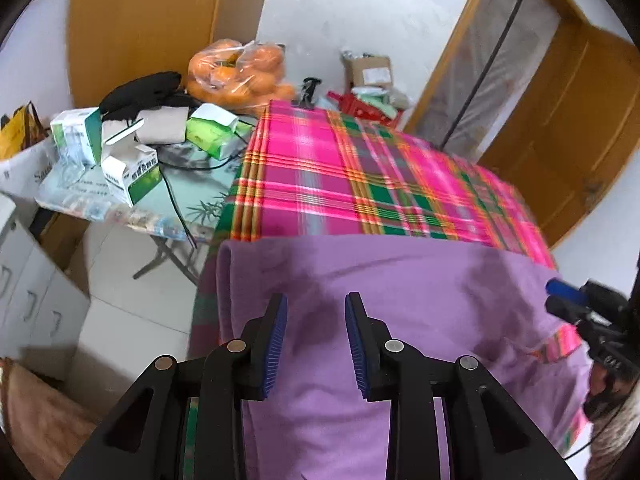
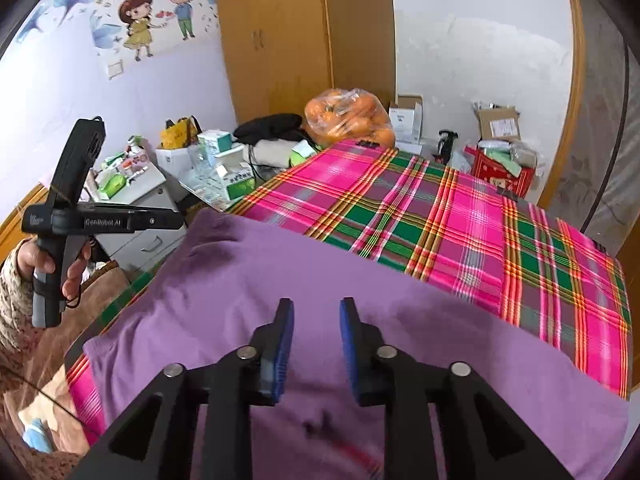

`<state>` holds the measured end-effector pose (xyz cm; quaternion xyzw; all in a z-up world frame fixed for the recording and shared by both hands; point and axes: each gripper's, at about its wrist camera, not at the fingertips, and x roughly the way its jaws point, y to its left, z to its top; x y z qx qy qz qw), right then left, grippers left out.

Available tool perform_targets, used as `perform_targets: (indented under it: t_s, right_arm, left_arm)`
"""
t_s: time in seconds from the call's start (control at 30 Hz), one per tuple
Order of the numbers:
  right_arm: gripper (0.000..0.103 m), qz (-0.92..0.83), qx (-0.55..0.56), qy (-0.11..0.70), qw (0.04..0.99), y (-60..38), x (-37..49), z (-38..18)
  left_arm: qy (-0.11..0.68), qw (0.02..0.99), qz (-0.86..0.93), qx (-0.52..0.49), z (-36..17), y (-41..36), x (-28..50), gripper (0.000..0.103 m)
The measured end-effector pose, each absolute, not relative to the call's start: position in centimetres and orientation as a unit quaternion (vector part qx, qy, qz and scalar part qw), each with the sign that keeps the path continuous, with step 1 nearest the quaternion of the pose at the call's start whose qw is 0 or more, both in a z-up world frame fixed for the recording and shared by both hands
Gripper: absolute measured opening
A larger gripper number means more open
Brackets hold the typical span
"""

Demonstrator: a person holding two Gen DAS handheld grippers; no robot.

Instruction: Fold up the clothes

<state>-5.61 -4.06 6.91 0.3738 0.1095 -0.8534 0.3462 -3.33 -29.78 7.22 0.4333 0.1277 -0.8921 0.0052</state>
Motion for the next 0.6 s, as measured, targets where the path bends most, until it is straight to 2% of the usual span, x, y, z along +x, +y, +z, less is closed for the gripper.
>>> perform_targets:
  t_s: [0.2,0.37,0.6]
  right_arm:
    - [0.031,-0.837,0.393,0.160,0.346,-7.4,-11.0,4.4]
    - [0.035,-0.815,0.419,0.180,0.358,-9.6,-14.0,1.9]
    - [0.043,-0.794,0.458,0.177,0.358,-10.6,-17.7,-1.2]
  left_arm:
    - [0.045,0.003,-0.893,0.449,6.0,-29.1,-7.3,0.031]
    - [0.005,-0.009,-0.880,0.474,4.5,-28.7,-9.4,0.031]
    - [-0.066,-0.013,-0.872,0.485,2.8,-27.9,-11.3,0.032]
